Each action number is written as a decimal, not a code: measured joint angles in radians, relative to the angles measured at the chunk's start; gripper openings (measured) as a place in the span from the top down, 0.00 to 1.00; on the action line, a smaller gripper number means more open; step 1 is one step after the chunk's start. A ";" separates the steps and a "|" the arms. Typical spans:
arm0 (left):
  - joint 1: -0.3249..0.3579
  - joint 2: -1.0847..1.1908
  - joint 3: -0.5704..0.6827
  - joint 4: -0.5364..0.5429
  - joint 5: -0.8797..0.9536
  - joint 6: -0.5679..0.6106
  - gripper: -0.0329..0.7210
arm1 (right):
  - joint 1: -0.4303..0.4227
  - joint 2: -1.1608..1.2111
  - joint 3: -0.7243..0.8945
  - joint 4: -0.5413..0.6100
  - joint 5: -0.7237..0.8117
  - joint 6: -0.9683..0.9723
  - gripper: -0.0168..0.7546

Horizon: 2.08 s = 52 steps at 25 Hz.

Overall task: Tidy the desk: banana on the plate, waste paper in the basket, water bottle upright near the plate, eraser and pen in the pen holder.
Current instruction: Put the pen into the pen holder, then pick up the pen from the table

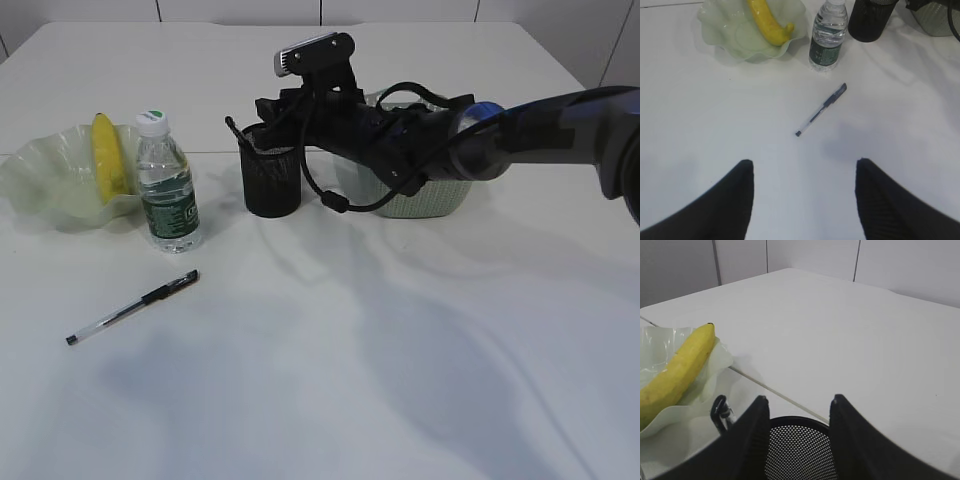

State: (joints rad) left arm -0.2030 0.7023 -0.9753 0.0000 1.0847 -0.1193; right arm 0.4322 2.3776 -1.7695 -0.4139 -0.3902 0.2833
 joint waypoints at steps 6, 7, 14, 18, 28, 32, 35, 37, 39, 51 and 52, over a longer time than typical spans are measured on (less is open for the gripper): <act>0.000 0.000 0.000 0.000 0.000 0.000 0.35 | 0.000 -0.056 0.000 0.000 0.101 0.000 0.59; 0.000 0.000 0.000 0.000 -0.002 0.000 0.35 | 0.000 -0.079 0.000 0.000 0.172 0.000 0.59; 0.000 0.000 0.000 0.000 -0.030 0.003 0.35 | -0.001 -0.258 0.000 0.008 0.755 0.000 0.59; 0.000 0.000 0.000 0.000 -0.058 0.049 0.35 | -0.002 -0.368 0.000 0.050 0.941 -0.036 0.62; 0.000 0.005 0.000 -0.020 -0.059 0.128 0.35 | -0.002 -0.503 0.000 0.490 1.470 -0.475 0.65; 0.000 0.059 0.000 -0.060 -0.063 0.189 0.35 | -0.002 -0.515 0.000 0.600 1.579 -0.501 0.65; 0.000 0.117 0.000 -0.064 -0.077 0.219 0.35 | -0.002 -0.537 0.000 0.630 1.614 -0.503 0.65; -0.005 0.153 0.000 -0.064 -0.085 0.248 0.35 | -0.002 -0.554 0.000 0.637 1.621 -0.505 0.65; -0.022 0.194 0.000 -0.062 -0.097 0.288 0.35 | -0.002 -0.579 0.018 0.642 1.623 -0.505 0.65; -0.117 0.533 -0.023 0.000 -0.161 0.407 0.35 | -0.002 -0.714 0.403 0.643 1.597 -0.506 0.65; -0.124 0.563 -0.043 0.000 -0.161 0.412 0.35 | -0.002 -0.721 0.423 0.643 1.592 -0.508 0.65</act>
State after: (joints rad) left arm -0.3265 1.2656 -1.0181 0.0000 0.9234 0.2926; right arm 0.4299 1.6563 -1.3470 0.2293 1.2022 -0.2244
